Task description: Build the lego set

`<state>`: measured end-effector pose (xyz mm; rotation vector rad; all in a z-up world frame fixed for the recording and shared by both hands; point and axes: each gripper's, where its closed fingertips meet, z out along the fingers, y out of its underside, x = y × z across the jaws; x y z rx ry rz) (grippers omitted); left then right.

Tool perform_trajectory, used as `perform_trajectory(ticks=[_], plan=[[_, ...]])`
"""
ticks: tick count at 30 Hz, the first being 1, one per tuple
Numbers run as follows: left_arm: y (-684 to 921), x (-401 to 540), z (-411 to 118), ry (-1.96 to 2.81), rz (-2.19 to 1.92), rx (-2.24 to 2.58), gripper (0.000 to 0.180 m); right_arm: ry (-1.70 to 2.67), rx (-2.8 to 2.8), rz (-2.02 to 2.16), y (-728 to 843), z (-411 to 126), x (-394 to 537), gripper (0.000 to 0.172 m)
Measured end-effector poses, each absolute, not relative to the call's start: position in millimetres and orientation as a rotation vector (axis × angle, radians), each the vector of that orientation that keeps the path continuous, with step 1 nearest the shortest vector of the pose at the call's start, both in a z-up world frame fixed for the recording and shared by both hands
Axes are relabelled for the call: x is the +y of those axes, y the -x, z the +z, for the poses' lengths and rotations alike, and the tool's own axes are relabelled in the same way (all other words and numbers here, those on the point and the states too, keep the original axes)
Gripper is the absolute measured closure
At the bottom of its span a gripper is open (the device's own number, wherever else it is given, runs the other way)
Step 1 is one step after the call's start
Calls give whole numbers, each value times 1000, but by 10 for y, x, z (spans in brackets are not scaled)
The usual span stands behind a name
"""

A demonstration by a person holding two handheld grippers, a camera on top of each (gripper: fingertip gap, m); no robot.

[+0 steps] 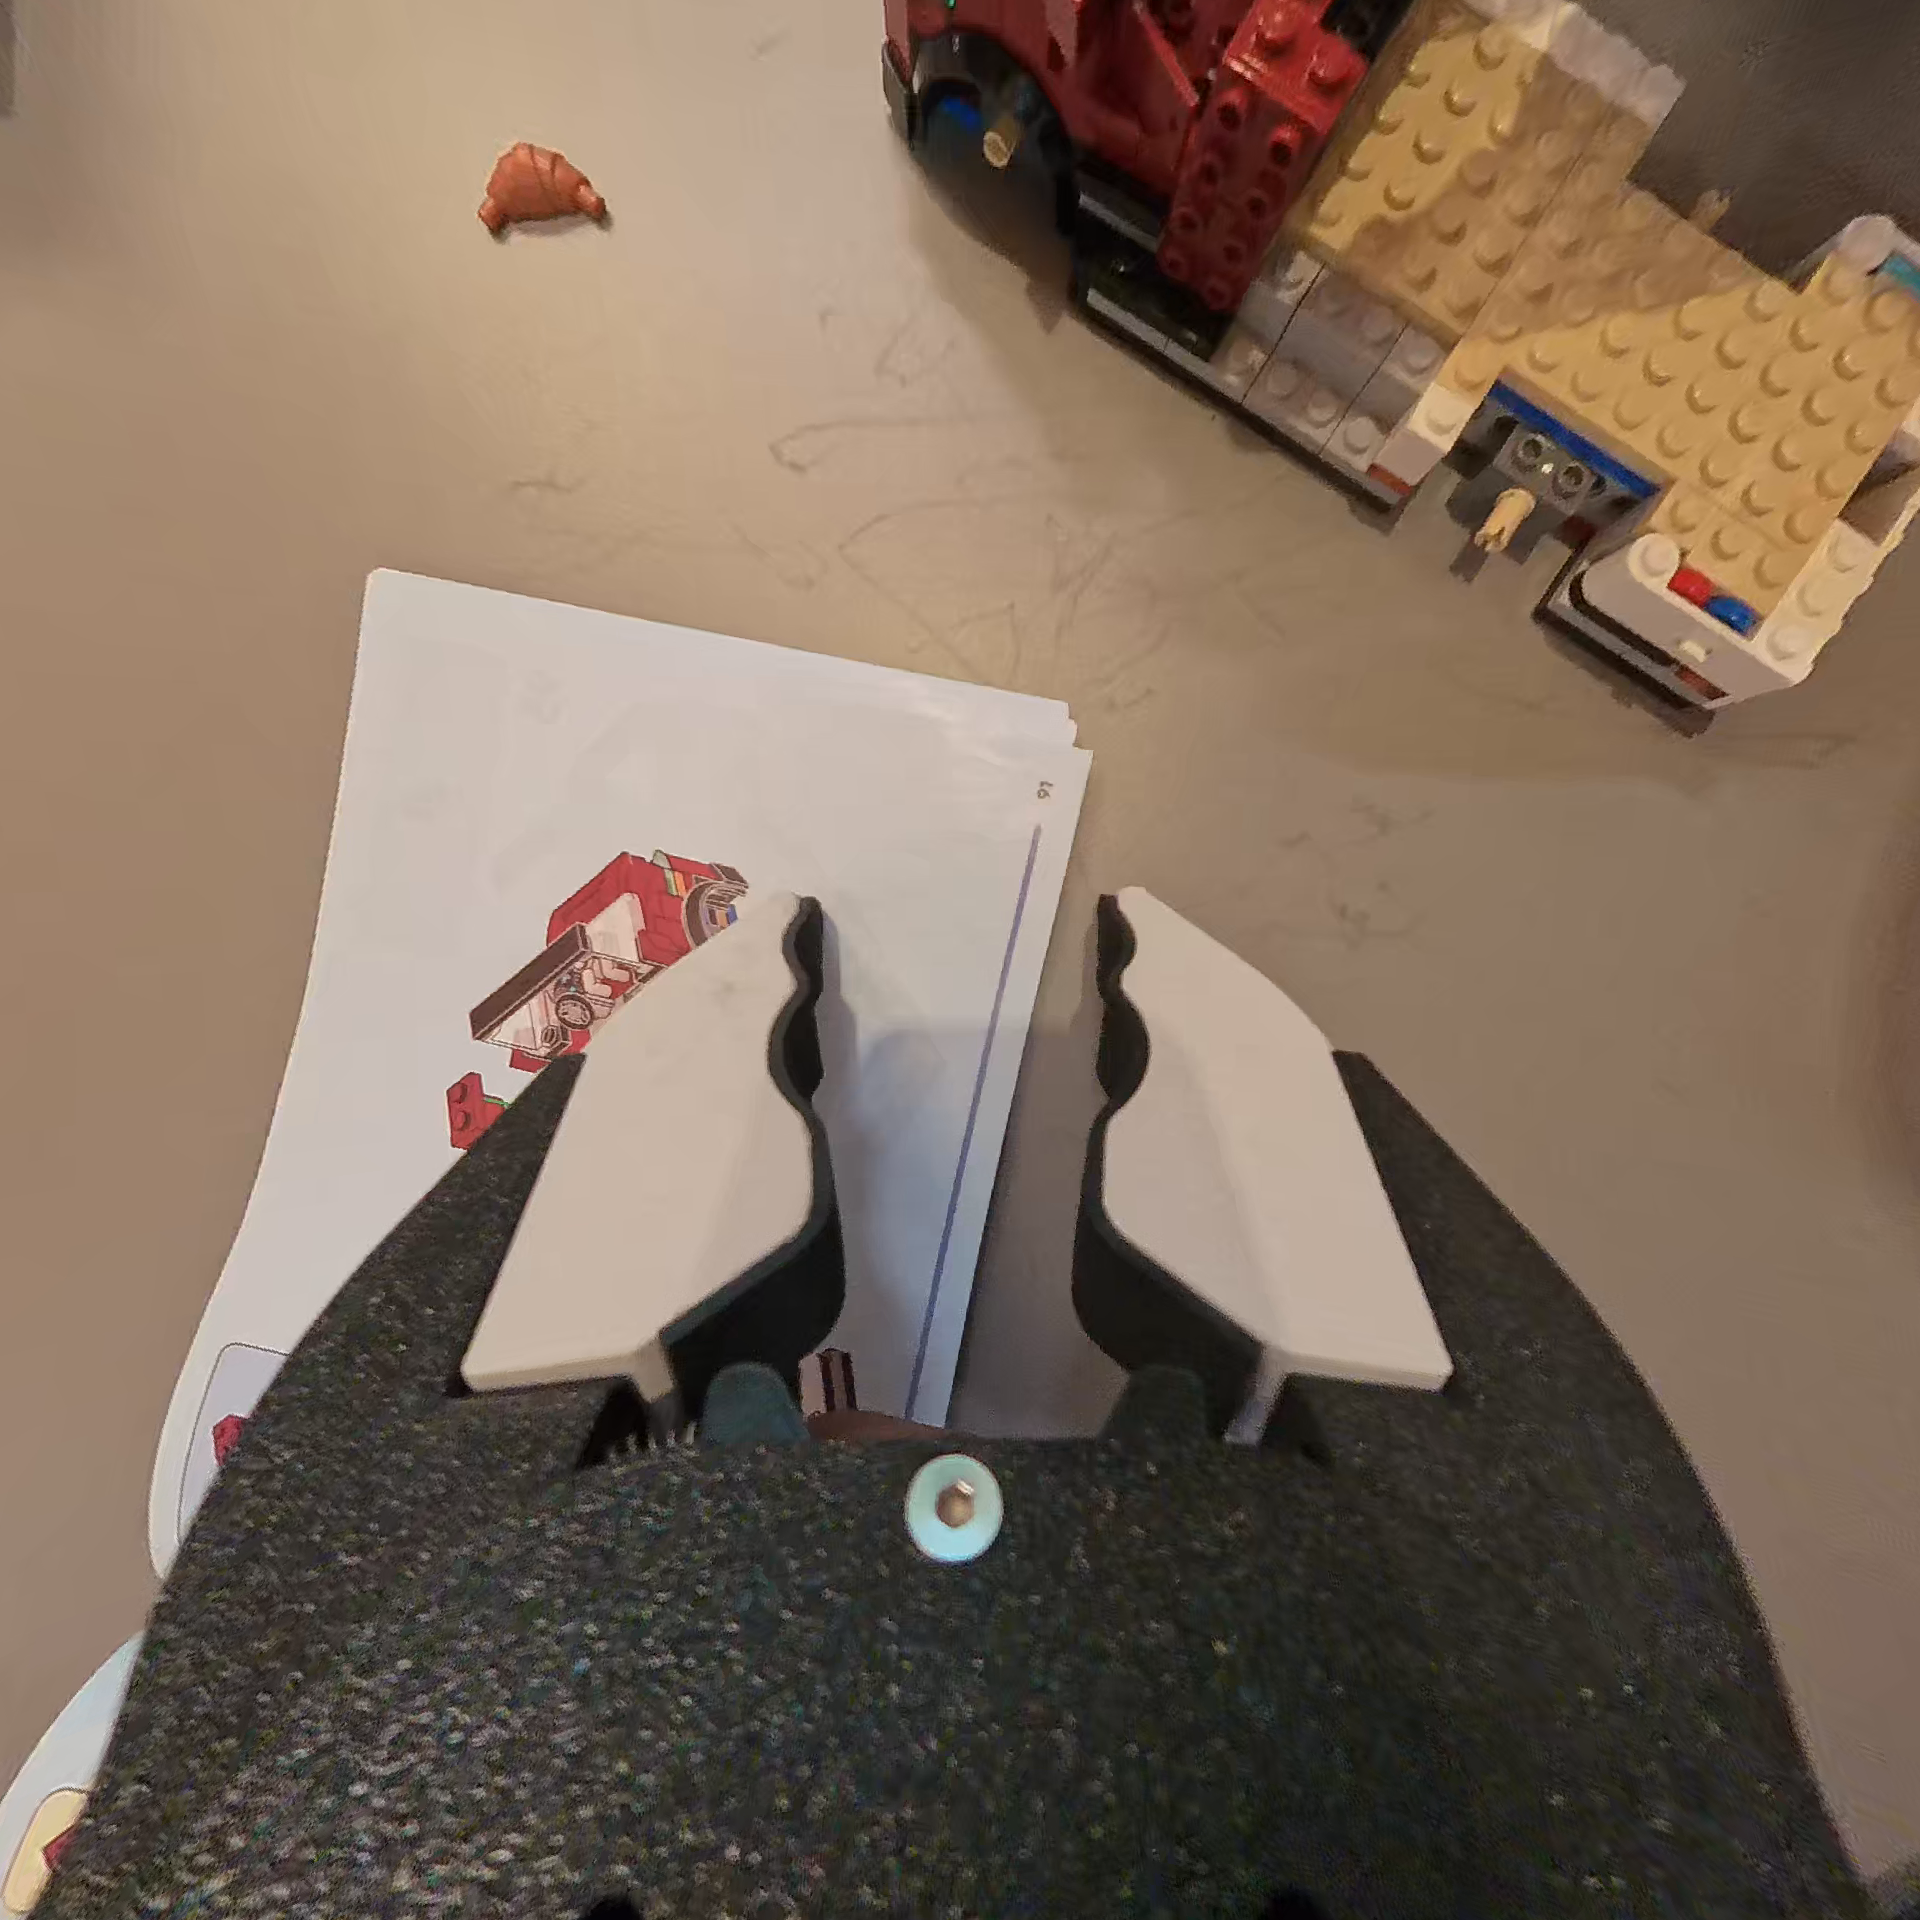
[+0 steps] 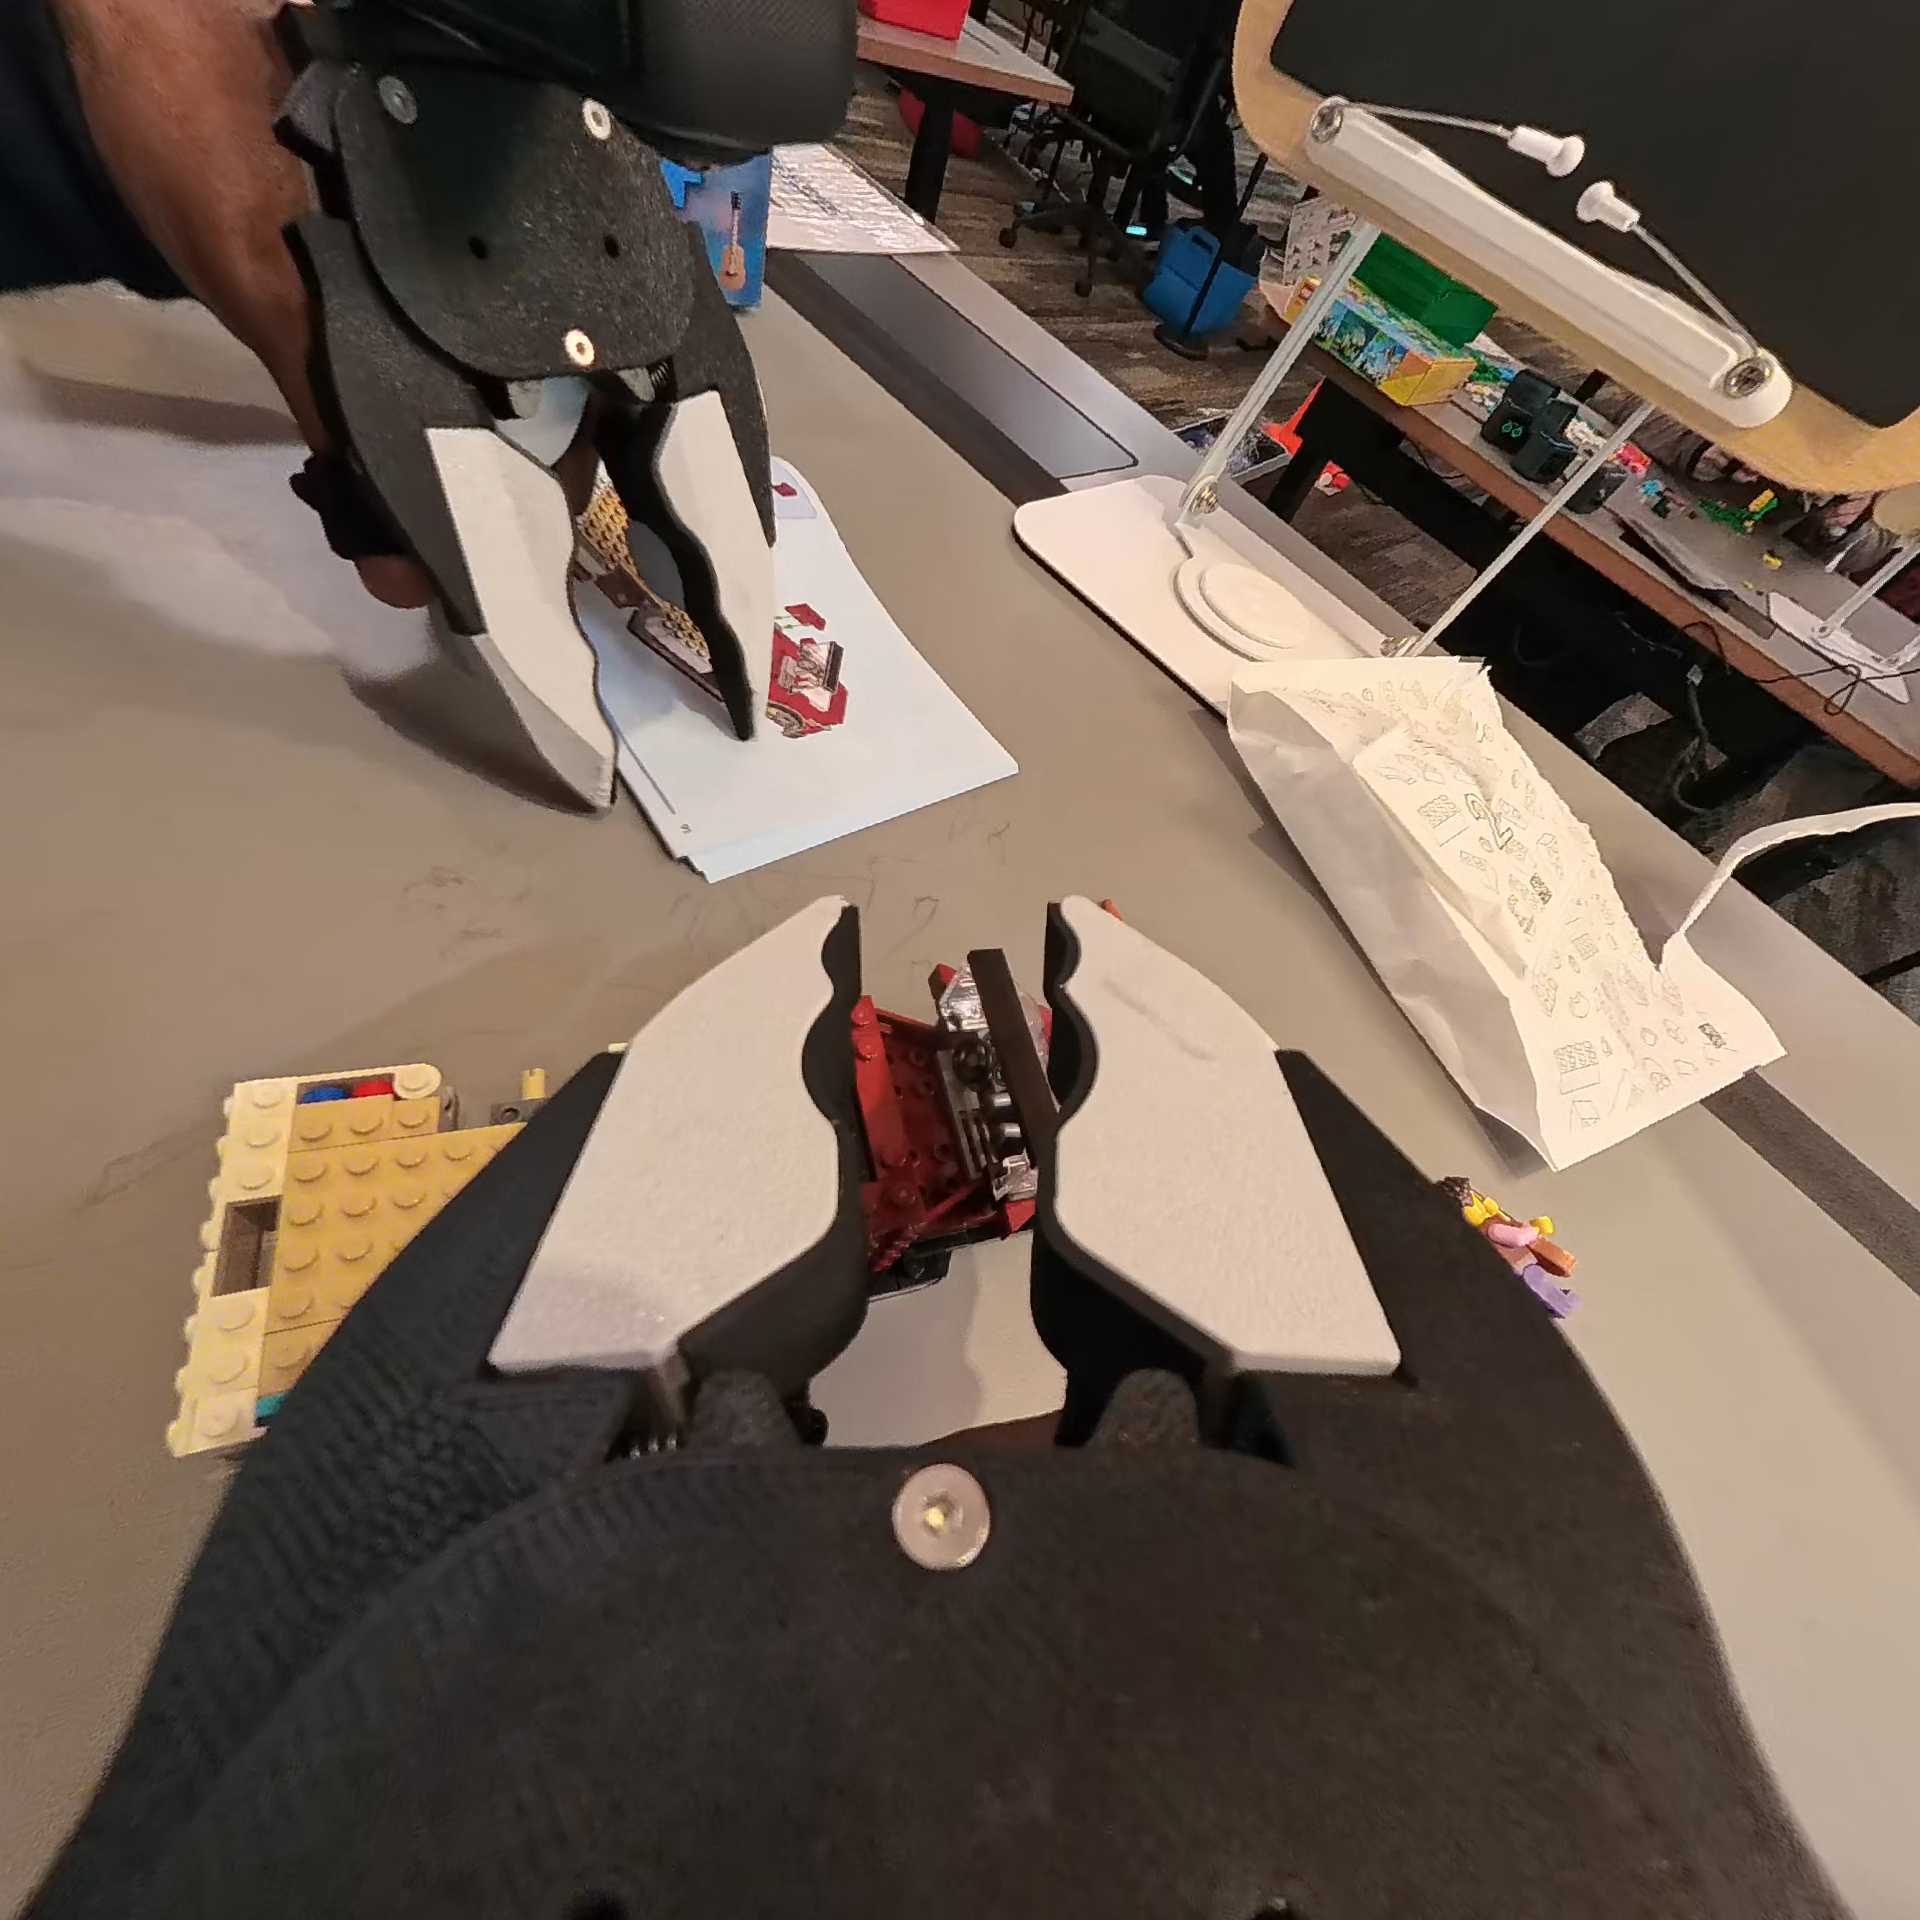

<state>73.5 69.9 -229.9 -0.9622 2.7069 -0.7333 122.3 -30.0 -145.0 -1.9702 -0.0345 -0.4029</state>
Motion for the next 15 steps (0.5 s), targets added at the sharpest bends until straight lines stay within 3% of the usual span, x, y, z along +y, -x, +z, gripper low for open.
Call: perform_trajectory(ticks=[15], plan=[[-716, 713, -2282, 995, -778, 2718, 141, 1975, -39, -403, -1215, -1464, -297, 138]])
